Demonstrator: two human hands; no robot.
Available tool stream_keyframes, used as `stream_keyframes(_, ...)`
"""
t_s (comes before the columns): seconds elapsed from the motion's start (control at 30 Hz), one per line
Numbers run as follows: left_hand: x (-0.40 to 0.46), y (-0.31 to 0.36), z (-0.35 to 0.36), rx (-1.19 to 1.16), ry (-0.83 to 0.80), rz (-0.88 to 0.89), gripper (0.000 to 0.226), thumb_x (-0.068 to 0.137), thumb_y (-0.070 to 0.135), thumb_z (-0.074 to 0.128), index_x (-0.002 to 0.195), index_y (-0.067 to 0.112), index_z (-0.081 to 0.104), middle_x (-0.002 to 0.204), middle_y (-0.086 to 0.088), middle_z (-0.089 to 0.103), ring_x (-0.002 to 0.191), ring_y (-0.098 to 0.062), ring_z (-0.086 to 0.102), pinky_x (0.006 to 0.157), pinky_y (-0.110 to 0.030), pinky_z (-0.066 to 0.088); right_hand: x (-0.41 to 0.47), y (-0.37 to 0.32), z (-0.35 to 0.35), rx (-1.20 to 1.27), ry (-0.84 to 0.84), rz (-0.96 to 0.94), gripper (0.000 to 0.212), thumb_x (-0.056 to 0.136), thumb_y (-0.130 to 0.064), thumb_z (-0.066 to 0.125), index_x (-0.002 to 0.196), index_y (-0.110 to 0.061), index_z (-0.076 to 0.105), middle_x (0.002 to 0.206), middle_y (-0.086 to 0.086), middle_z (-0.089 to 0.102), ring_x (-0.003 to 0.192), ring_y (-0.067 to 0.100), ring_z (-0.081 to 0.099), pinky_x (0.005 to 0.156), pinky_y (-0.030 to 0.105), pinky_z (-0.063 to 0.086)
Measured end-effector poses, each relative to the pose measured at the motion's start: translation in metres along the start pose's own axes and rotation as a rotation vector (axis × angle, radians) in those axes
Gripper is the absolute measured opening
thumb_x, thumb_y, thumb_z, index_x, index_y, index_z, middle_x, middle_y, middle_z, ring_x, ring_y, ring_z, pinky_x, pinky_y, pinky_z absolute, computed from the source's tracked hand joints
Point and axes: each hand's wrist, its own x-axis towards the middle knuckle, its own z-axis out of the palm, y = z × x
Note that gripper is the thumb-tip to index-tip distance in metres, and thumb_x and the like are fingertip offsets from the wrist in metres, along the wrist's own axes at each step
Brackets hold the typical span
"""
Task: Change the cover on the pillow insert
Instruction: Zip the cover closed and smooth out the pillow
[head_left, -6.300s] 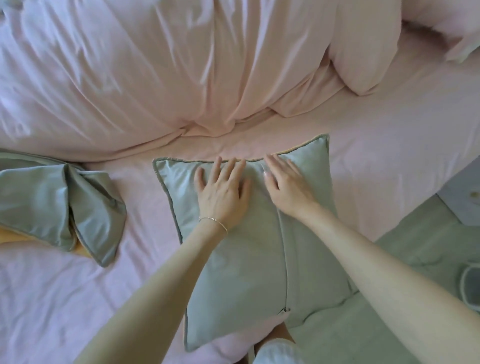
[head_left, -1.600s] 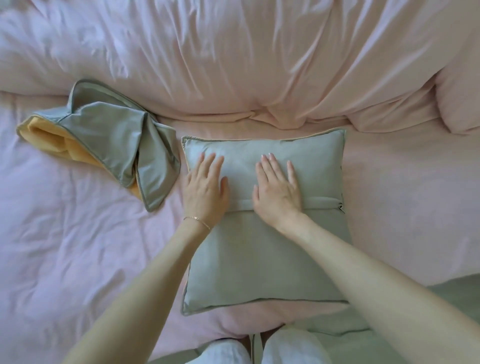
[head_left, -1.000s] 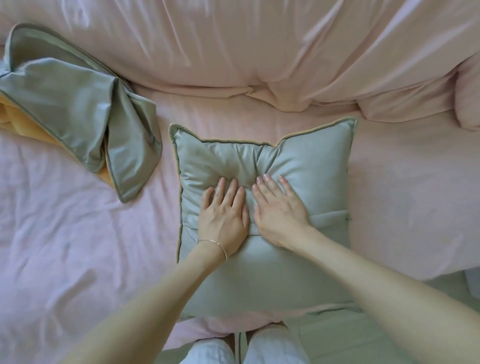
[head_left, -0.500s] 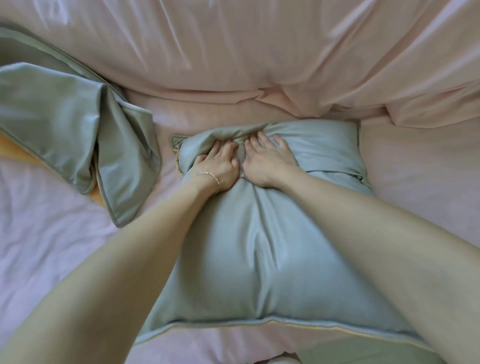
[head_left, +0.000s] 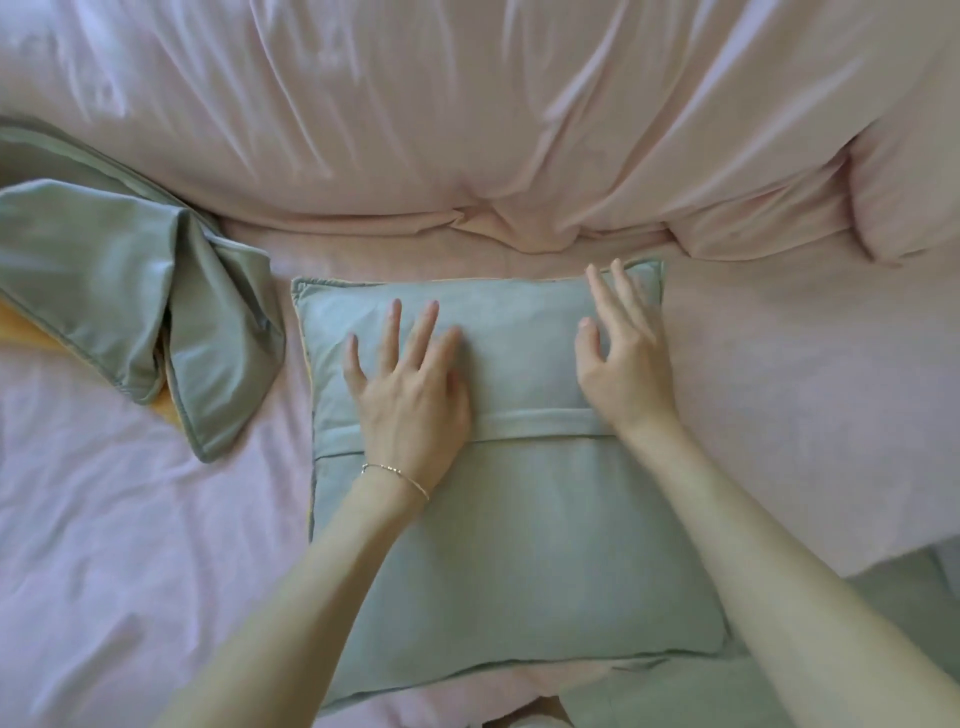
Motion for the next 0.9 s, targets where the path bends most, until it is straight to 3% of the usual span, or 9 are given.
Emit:
stream_keyframes(0.13, 0.035, 0.038, 0.016, -0.034, -0.199, 0.209, 0.045, 0.088, 0.029, 0.032, 0.124, 0.016, 0.056, 0.135, -0.002, 0.053, 0.132, -0.029, 0.039, 0.107, -0.050, 0.026, 0.005, 0.030, 0.000, -0.096, -0.349, -0.031, 0.045, 0.098, -0.022, 0.032, 0.144, -0.020, 0.031, 0.154, 0.002, 0.019, 0.143, 0.017, 0.007, 0.115, 0.037, 0.001)
stream_keyframes(0.23, 0.026, 0.051, 0.032, 0.008, -0.313, 0.214, 0.048, 0.089, 0.032, 0.028, 0.119, 0.013, 0.061, 0.128, -0.003, 0.059, 0.126, -0.025, 0.048, 0.107, -0.044, 0.028, -0.016, 0.039, 0.001, -0.188, -0.457, 0.034, 0.045, 0.101, -0.024, 0.024, 0.146, -0.022, 0.023, 0.155, -0.004, 0.012, 0.143, 0.012, -0.002, 0.113, 0.033, -0.006)
stream_keyframes(0.3, 0.002, 0.054, 0.033, 0.044, -0.280, 0.257, 0.042, 0.089, 0.028, 0.035, 0.112, 0.013, 0.066, 0.121, -0.002, 0.064, 0.120, -0.023, 0.054, 0.105, -0.042, 0.029, -0.039, 0.044, -0.007, -0.288, -0.471, -0.016, 0.049, 0.099, -0.029, 0.018, 0.145, -0.019, 0.029, 0.154, -0.003, 0.020, 0.143, 0.013, 0.006, 0.114, 0.035, -0.004)
stream_keyframes(0.37, -0.018, 0.056, 0.032, 0.069, -0.275, 0.322, 0.039, 0.089, 0.026, 0.037, 0.109, 0.011, 0.067, 0.117, -0.003, 0.066, 0.117, -0.024, 0.057, 0.103, -0.041, 0.029, -0.064, 0.049, -0.012, -0.401, -0.446, -0.125, 0.055, 0.091, -0.030, 0.019, 0.135, -0.012, 0.047, 0.144, 0.004, 0.042, 0.138, 0.019, 0.029, 0.114, 0.044, 0.008)
stream_keyframes(0.47, -0.016, 0.062, 0.043, 0.171, -0.422, 0.339, 0.044, 0.087, 0.027, 0.033, 0.106, 0.009, 0.068, 0.114, -0.005, 0.067, 0.113, -0.026, 0.059, 0.102, -0.041, 0.026, -0.062, 0.057, -0.005, -0.511, -0.556, -0.140, 0.059, 0.087, -0.029, 0.019, 0.126, -0.008, 0.057, 0.134, 0.009, 0.052, 0.132, 0.024, 0.039, 0.109, 0.048, 0.014)
stream_keyframes(0.53, 0.007, 0.065, 0.052, 0.209, -0.569, 0.285, 0.058, 0.087, 0.033, 0.019, 0.117, 0.010, 0.063, 0.124, -0.005, 0.062, 0.123, -0.024, 0.051, 0.106, -0.041, 0.020, -0.040, 0.057, 0.008, -0.549, -0.643, -0.132, 0.066, 0.088, -0.031, 0.004, 0.141, -0.011, 0.037, 0.150, 0.005, 0.030, 0.142, 0.020, 0.015, 0.113, 0.045, -0.003)
stream_keyframes(0.6, 0.033, 0.060, 0.065, 0.257, -0.666, 0.255, 0.064, 0.090, 0.038, 0.004, 0.138, 0.015, 0.041, 0.146, 0.001, 0.040, 0.139, -0.019, 0.027, 0.112, -0.040, 0.007, -0.014, 0.063, 0.027, -0.538, -0.724, -0.095, 0.056, 0.095, -0.029, 0.005, 0.148, -0.015, 0.015, 0.156, 0.001, 0.009, 0.143, 0.017, -0.006, 0.112, 0.043, -0.013)
stream_keyframes(0.67, 0.058, 0.054, 0.081, 0.277, -0.719, 0.226, 0.051, 0.098, 0.034, 0.011, 0.144, 0.020, 0.026, 0.153, 0.006, 0.023, 0.143, -0.014, 0.011, 0.113, -0.038, 0.001, 0.010, 0.068, 0.039, -0.490, -0.758, -0.055, 0.052, 0.098, -0.028, 0.014, 0.149, -0.016, 0.010, 0.157, -0.002, 0.003, 0.143, 0.015, -0.011, 0.113, 0.042, -0.012)
stream_keyframes(0.9, 0.122, 0.047, 0.104, 0.299, -0.827, 0.144, 0.048, 0.099, 0.032, 0.013, 0.147, 0.024, 0.015, 0.156, 0.010, 0.009, 0.143, -0.011, 0.002, 0.114, -0.038, 0.001, 0.073, 0.081, 0.056, -0.305, -0.874, 0.082, 0.051, 0.099, -0.027, 0.015, 0.149, -0.023, 0.008, 0.156, -0.008, -0.006, 0.142, 0.010, -0.011, 0.115, 0.038, -0.006)
